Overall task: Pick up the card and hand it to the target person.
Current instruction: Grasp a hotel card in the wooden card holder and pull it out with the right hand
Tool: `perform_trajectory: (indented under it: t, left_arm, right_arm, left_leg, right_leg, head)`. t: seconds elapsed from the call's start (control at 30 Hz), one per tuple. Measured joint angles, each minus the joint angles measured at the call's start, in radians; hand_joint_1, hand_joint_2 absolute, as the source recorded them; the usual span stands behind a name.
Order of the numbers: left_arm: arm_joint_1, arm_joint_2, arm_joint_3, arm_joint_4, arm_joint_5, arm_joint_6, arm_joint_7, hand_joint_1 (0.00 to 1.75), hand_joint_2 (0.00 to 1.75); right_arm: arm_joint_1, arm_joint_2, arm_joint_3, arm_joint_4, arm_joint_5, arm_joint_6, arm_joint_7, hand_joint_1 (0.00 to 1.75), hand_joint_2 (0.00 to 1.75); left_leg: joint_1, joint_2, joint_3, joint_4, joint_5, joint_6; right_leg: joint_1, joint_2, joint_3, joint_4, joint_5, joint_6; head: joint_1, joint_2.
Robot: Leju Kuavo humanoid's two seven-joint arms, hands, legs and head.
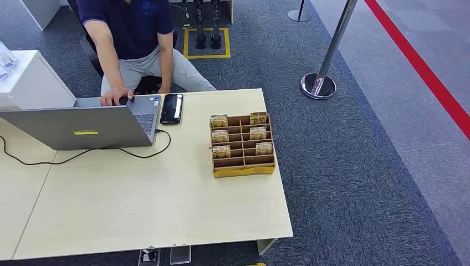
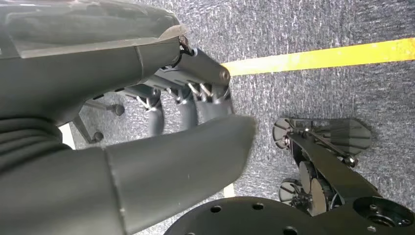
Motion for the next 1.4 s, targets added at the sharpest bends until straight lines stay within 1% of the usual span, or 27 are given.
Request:
perform_trajectory:
  t: [0.13, 0.27, 0.3, 0.37, 0.4, 0.43, 0.5, 0.53, 0.67, 0.87, 1.03, 1.23, 1.4]
  left_arm:
    - [-0.009, 0.000, 0.012, 0.000, -0.024, -0.002, 0.000, 1.75, 1.75]
    - [-0.030, -0.005, 0.031, 0.002, -0.117, -0.014, 0.000, 1.75, 1.75]
    - [-0.035, -0.007, 0.037, 0.004, -0.146, -0.017, 0.000, 1.73, 1.75]
    - [-0.045, -0.010, 0.049, 0.008, -0.200, -0.025, 0.000, 1.21, 1.75]
    - [-0.051, -0.012, 0.056, 0.011, -0.226, -0.028, 0.000, 0.84, 1.75]
    - [-0.055, -0.014, 0.061, 0.013, -0.248, -0.031, 0.000, 0.42, 1.75]
    - [-0.065, -0.018, 0.072, 0.019, -0.295, -0.039, 0.000, 0.07, 1.75]
    - [-0.071, -0.022, 0.079, 0.024, -0.323, -0.044, 0.001, 0.00, 1.75]
    - [-0.107, -0.035, 0.120, 0.046, -0.474, -0.076, 0.001, 0.00, 0.00]
    - [-0.156, -0.055, 0.175, 0.076, -0.661, -0.108, 0.001, 0.00, 0.00]
    - [-0.190, -0.068, 0.218, 0.098, -0.820, -0.116, 0.003, 0.00, 0.00]
    - [-0.223, -0.080, 0.264, 0.121, -0.973, -0.111, 0.003, 0.00, 0.00]
    - [-0.241, -0.089, 0.294, 0.138, -1.064, -0.102, 0.001, 0.00, 0.00]
  right_arm:
    - [-0.009, 0.000, 0.020, 0.001, 0.001, -0.002, 0.006, 1.75, 1.75]
    - [-0.029, 0.001, 0.061, 0.008, 0.007, -0.013, 0.031, 1.75, 1.75]
    - [-0.035, 0.001, 0.073, 0.011, 0.008, -0.017, 0.039, 1.31, 1.75]
    - [-0.046, 0.003, 0.097, 0.017, 0.010, -0.026, 0.055, 0.44, 1.75]
    - [-0.051, 0.003, 0.108, 0.021, 0.010, -0.030, 0.063, 0.00, 1.75]
    - [-0.055, 0.003, 0.118, 0.024, 0.011, -0.033, 0.069, 0.00, 1.31]
    - [-0.065, 0.004, 0.140, 0.031, 0.012, -0.040, 0.083, 0.00, 0.44]
    - [-0.072, 0.004, 0.152, 0.036, 0.013, -0.044, 0.093, 0.00, 0.00]
    - [-0.108, 0.005, 0.218, 0.061, 0.013, -0.067, 0.139, 0.00, 0.00]
    - [-0.151, 0.005, 0.288, 0.097, -0.004, -0.111, 0.184, 0.00, 0.00]
    - [-0.187, -0.001, 0.305, 0.120, -0.062, -0.166, 0.186, 0.00, 0.00]
    - [-0.241, -0.030, 0.294, 0.137, -0.150, -0.248, 0.130, 0.00, 0.00]
    - [-0.286, -0.079, 0.250, 0.143, -0.224, -0.325, 0.042, 0.00, 0.00]
  left_leg:
    - [0.000, 0.000, 0.000, 0.000, 0.000, 0.000]
    - [0.000, 0.000, 0.000, 0.000, 0.000, 0.000]
    - [0.000, 0.000, 0.000, 0.000, 0.000, 0.000]
    - [0.000, 0.000, 0.000, 0.000, 0.000, 0.000]
    - [0.000, 0.000, 0.000, 0.000, 0.000, 0.000]
    - [0.000, 0.000, 0.000, 0.000, 0.000, 0.000]
    - [0.000, 0.000, 0.000, 0.000, 0.000, 0.000]
    - [0.000, 0.000, 0.000, 0.000, 0.000, 0.000]
    - [0.000, 0.000, 0.000, 0.000, 0.000, 0.000]
    - [0.000, 0.000, 0.001, 0.000, 0.000, 0.000]
    - [0.000, 0.000, 0.001, 0.000, 0.000, 0.000]
    - [0.000, 0.000, 0.001, 0.001, 0.000, 0.000]
    - [0.000, 0.000, 0.001, 0.001, 0.000, 0.000]
  right_leg:
    - [0.000, 0.000, 0.000, 0.000, 0.000, 0.000]
    - [0.000, 0.000, 0.000, 0.000, 0.000, 0.000]
    - [0.000, 0.000, 0.000, 0.000, 0.000, 0.000]
    - [0.000, 0.000, 0.001, 0.000, 0.000, 0.000]
    - [0.000, 0.000, 0.001, 0.000, 0.000, 0.000]
    - [0.000, 0.000, 0.001, 0.000, 0.000, 0.000]
    - [0.000, 0.000, 0.001, 0.000, 0.000, 0.000]
    - [0.000, 0.000, 0.001, 0.000, 0.000, 0.000]
    - [0.000, 0.000, 0.001, 0.000, 0.000, 0.000]
    - [0.000, 0.000, 0.002, 0.000, 0.000, 0.000]
    - [0.000, 0.000, 0.002, 0.000, 0.000, 0.000]
    - [0.000, 0.000, 0.002, 0.000, 0.001, 0.000]
    - [0.000, 0.000, 0.002, 0.000, 0.001, 0.001]
  head:
    - [0.000, 0.000]
    - [0.000, 0.000]
    - [0.000, 0.000]
    - [-0.001, 0.000]
    - [-0.001, 0.000]
    - [0.000, 0.000]
    - [0.000, 0.000]
    - [0.000, 0.000]
    - [0.000, 0.000]
    - [0.000, 0.000]
    - [0.000, 0.000]
    - [0.000, 0.000]
    - [0.001, 0.000]
